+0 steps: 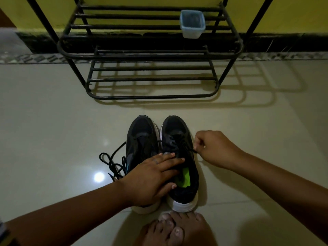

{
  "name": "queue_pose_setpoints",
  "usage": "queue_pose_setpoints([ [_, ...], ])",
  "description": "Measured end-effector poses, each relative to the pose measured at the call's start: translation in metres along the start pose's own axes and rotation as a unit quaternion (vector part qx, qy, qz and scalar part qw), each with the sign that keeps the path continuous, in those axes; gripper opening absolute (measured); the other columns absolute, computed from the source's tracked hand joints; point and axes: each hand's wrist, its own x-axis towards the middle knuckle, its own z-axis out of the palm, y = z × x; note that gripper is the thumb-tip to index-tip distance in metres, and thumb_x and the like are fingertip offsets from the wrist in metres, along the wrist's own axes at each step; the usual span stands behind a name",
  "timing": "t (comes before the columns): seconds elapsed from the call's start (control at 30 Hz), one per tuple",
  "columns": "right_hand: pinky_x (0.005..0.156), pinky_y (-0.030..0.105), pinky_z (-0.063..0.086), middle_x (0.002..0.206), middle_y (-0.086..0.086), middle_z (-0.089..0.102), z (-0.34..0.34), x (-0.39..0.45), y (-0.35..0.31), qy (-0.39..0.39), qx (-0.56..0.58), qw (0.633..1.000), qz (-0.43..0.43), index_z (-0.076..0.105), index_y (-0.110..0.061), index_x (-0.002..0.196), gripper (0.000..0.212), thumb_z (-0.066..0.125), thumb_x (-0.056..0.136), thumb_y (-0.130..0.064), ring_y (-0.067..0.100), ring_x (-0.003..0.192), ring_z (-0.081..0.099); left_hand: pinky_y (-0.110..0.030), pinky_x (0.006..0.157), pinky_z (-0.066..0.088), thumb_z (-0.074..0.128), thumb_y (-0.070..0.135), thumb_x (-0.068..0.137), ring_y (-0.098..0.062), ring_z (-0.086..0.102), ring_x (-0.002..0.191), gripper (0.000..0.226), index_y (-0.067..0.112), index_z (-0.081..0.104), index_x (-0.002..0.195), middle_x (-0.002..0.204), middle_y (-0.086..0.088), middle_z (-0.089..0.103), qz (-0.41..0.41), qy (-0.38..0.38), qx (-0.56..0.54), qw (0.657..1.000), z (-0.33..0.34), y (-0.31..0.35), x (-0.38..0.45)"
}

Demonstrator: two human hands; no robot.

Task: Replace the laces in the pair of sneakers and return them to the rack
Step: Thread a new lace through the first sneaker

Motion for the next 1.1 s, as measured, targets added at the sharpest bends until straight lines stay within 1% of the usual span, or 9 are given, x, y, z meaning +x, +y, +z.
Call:
queue_pose_setpoints([
  [0.07, 0.056, 0.01, 0.039, 0.078, -0.003, 0.069, -0.002, -0.002, -0.002, -0.03, 0.03, 0.999, 0.005, 0.063, -0.013, 0.079, 0.013, 0.056, 0.089, -0.012, 0.003, 0.069, 0.056, -0.04, 0.112, 0.031, 0.034, 0.042, 0.097, -0.02, 0.031, 0.139, 0.044, 0.019, 0.057, 0.126, 0.151, 0.004, 0.035, -0.003, 0.002, -0.005, 1.0, 0.001, -0.001, -0.002],
  [0.1, 0.058, 0.011, 0.04, 0.076, -0.004, 0.071, -0.004, -0.002, -0.003, -0.035, 0.06, 0.998, 0.011, 0.063, -0.014, 0.077, 0.013, 0.056, 0.089, -0.013, 0.003, 0.069, 0.058, -0.039, 0.112, 0.031, 0.036, 0.042, 0.097, -0.019, 0.031, 0.139, 0.043, 0.019, 0.057, 0.126, 0.15, 0.004, 0.035, -0.003, 0.005, -0.005, 1.0, 0.002, -0.001, -0.003],
  [0.17, 0.064, 0.019, 0.044, 0.073, -0.002, 0.073, -0.011, -0.003, -0.005, -0.028, 0.128, 0.991, 0.02, 0.062, -0.015, 0.077, 0.013, 0.056, 0.089, -0.013, 0.003, 0.068, 0.061, -0.038, 0.112, 0.031, 0.037, 0.04, 0.096, -0.019, 0.032, 0.139, 0.041, 0.019, 0.058, 0.126, 0.15, 0.005, 0.035, -0.002, 0.007, -0.006, 1.0, 0.003, -0.001, -0.003],
  [0.27, 0.056, 0.019, 0.039, 0.075, 0.006, 0.074, -0.023, -0.006, -0.011, -0.006, 0.251, 0.968, 0.015, 0.061, -0.009, 0.08, 0.012, 0.056, 0.09, -0.008, -0.003, 0.048, 0.053, -0.037, 0.112, 0.03, 0.038, 0.039, 0.096, -0.019, 0.03, 0.14, 0.041, 0.019, 0.058, 0.126, 0.151, 0.005, 0.035, -0.001, 0.007, -0.01, 1.0, 0.003, -0.002, -0.003],
  [0.33, 0.051, 0.019, 0.038, 0.075, 0.011, 0.073, -0.034, -0.009, -0.016, 0.014, 0.306, 0.952, 0.013, 0.059, -0.004, 0.083, 0.011, 0.055, 0.092, -0.007, 0.001, 0.044, 0.047, -0.037, 0.113, 0.029, 0.038, 0.038, 0.096, -0.018, 0.031, 0.14, 0.04, 0.019, 0.058, 0.125, 0.15, 0.005, 0.035, 0.0, 0.007, -0.007, 1.0, 0.002, -0.002, -0.003],
  [0.47, 0.044, 0.017, 0.036, 0.078, 0.013, 0.073, -0.056, -0.017, -0.026, 0.041, 0.367, 0.929, -0.011, 0.056, -0.006, 0.085, 0.01, 0.051, 0.094, -0.007, 0.009, 0.047, 0.042, -0.038, 0.112, 0.03, 0.037, 0.036, 0.096, -0.019, 0.032, 0.139, 0.04, 0.019, 0.058, 0.125, 0.149, 0.006, 0.038, 0.006, 0.0, -0.001, 1.0, 0.002, -0.001, -0.002],
  [0.67, 0.046, 0.02, 0.035, 0.078, 0.011, 0.073, -0.075, -0.027, -0.04, 0.057, 0.406, 0.911, -0.051, 0.056, -0.008, 0.087, 0.01, 0.049, 0.095, -0.009, 0.012, 0.049, 0.041, -0.041, 0.112, 0.03, 0.038, 0.036, 0.096, -0.019, 0.031, 0.139, 0.039, 0.019, 0.059, 0.124, 0.148, 0.006, 0.039, 0.005, -0.002, -0.01, 1.0, 0.001, 0.0, -0.002],
  [0.87, 0.045, 0.02, 0.035, 0.076, 0.011, 0.073, -0.086, -0.035, -0.048, 0.075, 0.407, 0.907, -0.08, 0.056, -0.01, 0.087, 0.011, 0.049, 0.095, -0.012, 0.012, 0.048, 0.039, -0.042, 0.111, 0.033, 0.037, 0.036, 0.097, -0.019, 0.03, 0.14, 0.037, 0.02, 0.059, 0.121, 0.148, 0.007, 0.039, 0.002, -0.004, -0.034, 0.999, 0.002, -0.001, -0.002],
  [1.1, 0.043, 0.017, 0.034, 0.075, 0.011, 0.073, -0.087, -0.036, -0.048, 0.078, 0.405, 0.907, -0.08, 0.056, -0.012, 0.087, 0.011, 0.049, 0.095, -0.013, 0.01, 0.046, 0.039, -0.041, 0.112, 0.031, 0.034, 0.038, 0.097, -0.018, 0.029, 0.141, 0.039, 0.021, 0.059, 0.122, 0.149, 0.007, 0.038, -0.006, -0.02, -0.035, 0.999, -0.002, 0.001, 0.0],
])
